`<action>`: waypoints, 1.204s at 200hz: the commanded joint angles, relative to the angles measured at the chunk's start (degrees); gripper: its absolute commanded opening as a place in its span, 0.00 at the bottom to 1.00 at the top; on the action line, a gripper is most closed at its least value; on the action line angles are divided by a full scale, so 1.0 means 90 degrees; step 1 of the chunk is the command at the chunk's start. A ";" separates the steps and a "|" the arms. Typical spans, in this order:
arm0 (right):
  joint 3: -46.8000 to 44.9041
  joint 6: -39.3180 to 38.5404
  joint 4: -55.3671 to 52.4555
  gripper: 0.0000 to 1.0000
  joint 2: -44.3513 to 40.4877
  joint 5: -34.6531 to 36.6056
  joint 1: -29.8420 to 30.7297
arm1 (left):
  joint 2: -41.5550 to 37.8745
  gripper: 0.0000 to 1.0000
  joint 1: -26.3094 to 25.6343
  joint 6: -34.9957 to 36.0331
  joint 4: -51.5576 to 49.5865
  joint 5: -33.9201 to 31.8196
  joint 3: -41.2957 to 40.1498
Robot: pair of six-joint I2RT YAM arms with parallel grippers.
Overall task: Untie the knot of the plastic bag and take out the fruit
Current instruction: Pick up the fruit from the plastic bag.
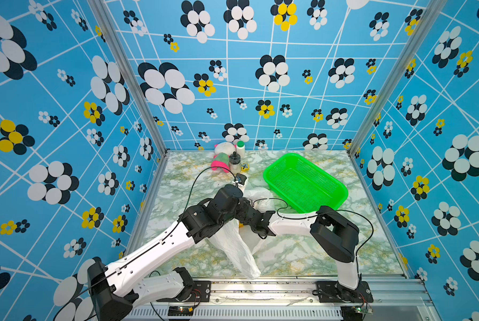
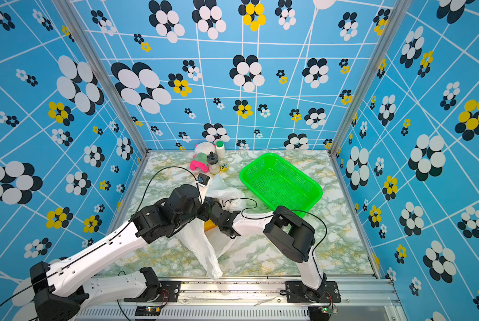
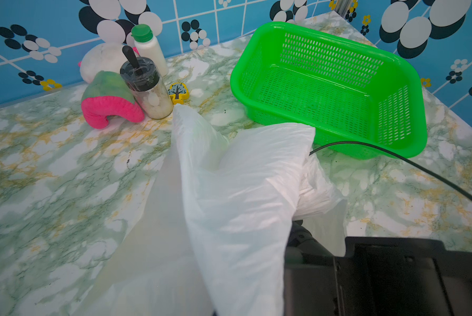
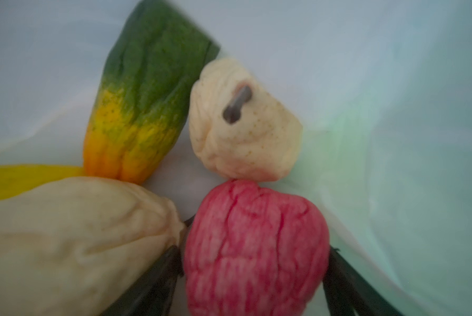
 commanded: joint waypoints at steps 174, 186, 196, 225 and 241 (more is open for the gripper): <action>-0.0934 -0.0405 0.0954 0.44 -0.1595 -0.1372 -0.0075 | -0.0208 0.00 0.0109 0.0004 0.0204 0.0070 -0.0078; -0.1131 -0.0422 0.1079 0.44 -0.1887 -0.1561 -0.0034 | -0.0210 0.00 0.0162 -0.0060 0.0145 0.0025 -0.0081; -0.1265 -0.0417 0.1144 0.44 -0.2114 -0.1683 0.0001 | -0.0219 0.00 0.0211 -0.0149 0.0070 0.0026 -0.0047; -0.1971 -0.0538 0.1683 0.44 -0.3029 -0.2175 0.0090 | -0.0424 0.00 0.0438 -0.0401 0.0003 0.0007 -0.0126; -0.2446 -0.0690 0.2088 0.44 -0.3638 -0.2375 0.0204 | -0.0561 0.00 0.0577 -0.0495 0.0223 0.0244 -0.0314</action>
